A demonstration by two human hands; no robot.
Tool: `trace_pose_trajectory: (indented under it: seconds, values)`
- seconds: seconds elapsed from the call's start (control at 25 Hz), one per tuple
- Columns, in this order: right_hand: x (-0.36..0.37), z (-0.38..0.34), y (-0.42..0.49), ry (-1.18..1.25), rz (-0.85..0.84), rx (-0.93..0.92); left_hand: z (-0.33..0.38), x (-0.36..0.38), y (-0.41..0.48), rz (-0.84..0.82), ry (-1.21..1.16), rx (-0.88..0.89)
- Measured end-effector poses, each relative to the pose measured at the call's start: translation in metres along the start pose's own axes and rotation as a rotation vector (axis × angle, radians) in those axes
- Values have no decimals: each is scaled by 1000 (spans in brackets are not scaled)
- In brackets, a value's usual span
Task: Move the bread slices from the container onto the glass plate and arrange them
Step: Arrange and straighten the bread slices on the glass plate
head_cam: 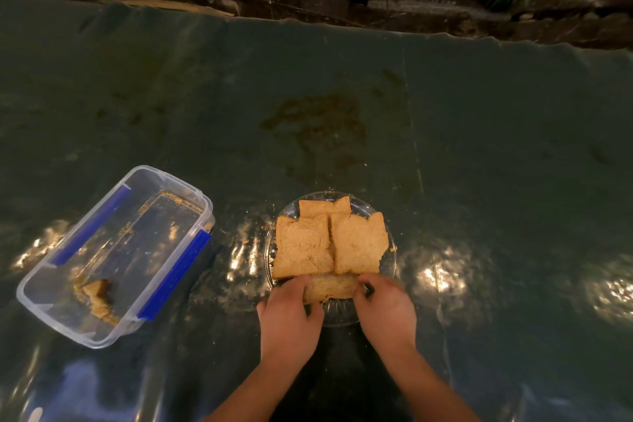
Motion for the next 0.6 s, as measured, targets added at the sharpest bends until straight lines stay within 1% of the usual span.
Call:
trace_pose_trajectory:
  seconds: [0.12, 0.24, 0.36, 0.52, 0.6]
  values:
    - [1, 2, -5, -41, 2, -50, 1, 2, -3, -28, 66, 41]
    - [3, 1, -11, -125, 3, -94, 7, 4, -6, -86, 226, 131]
    - [5, 0, -16, -183, 4, -117, 11, 5, -10, -105, 334, 200]
    - [5, 1, -16, -168, -24, -114, 15, 4, -14, -95, 357, 251]
    - [2, 2, -16, -132, -31, -105, 15, 1, -15, -68, 316, 253]
Point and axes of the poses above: each hand's wrist, its own y-axis towards the middle knuckle, its own x-axis out of the palm, z = x × y, the point moved 10 cm from there along y, towards the middle knuckle, and after that the axes turned 10 degrees about x, right-handed, at the moved point
